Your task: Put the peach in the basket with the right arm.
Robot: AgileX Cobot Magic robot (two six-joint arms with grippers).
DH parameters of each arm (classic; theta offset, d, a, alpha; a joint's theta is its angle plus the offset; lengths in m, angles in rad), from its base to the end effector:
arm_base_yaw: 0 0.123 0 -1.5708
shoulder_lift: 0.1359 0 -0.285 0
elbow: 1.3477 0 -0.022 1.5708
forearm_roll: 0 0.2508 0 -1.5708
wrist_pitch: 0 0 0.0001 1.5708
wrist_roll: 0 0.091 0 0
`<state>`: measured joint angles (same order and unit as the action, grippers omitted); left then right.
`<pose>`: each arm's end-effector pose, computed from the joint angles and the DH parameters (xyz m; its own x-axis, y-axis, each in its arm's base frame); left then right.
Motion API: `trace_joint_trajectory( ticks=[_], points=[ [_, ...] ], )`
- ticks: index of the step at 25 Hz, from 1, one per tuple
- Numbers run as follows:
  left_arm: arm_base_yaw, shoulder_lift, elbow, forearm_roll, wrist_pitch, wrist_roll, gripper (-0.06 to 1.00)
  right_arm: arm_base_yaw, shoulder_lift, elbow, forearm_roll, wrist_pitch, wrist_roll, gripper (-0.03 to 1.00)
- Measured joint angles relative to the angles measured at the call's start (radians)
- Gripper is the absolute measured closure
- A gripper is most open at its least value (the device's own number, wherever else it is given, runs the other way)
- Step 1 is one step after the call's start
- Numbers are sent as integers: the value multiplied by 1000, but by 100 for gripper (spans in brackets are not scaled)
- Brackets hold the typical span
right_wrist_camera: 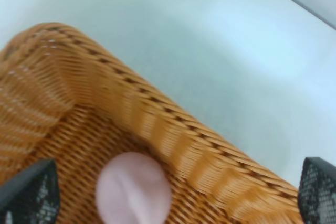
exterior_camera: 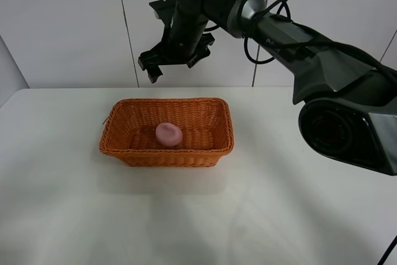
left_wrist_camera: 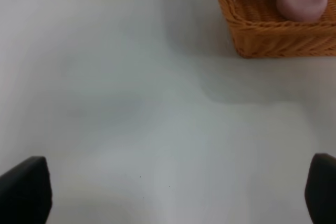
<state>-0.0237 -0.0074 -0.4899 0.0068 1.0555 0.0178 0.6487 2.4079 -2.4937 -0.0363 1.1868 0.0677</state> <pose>-0.0046 0.0006 0.2749 -0.4532 0.0319 -0.8909 0.0280 0.9994 0.0215 0.4217 0.3159 0.2710 -0.7072 -0.4684 -0.5296 -0.5522 0.8337 0.0001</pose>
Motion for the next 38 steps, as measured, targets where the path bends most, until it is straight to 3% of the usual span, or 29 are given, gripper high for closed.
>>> trace_joint_trajectory(
  ticks=[6,16,22,34,38],
  points=[
    [0,0,0,0,0,0,-5,-114,0,0,1,5,0,27],
    [0,0,0,0,0,0,-5,-433,0,0,-10,12,0,27],
    [0,0,0,0,0,0,-5,-559,0,0,-10,22,0,27],
    [0,0,0,0,0,0,-5,-584,-5,3,-7,30,0,27],
    [0,0,0,0,0,0,-5,-584,-88,110,-8,29,-18,27]
  ],
)
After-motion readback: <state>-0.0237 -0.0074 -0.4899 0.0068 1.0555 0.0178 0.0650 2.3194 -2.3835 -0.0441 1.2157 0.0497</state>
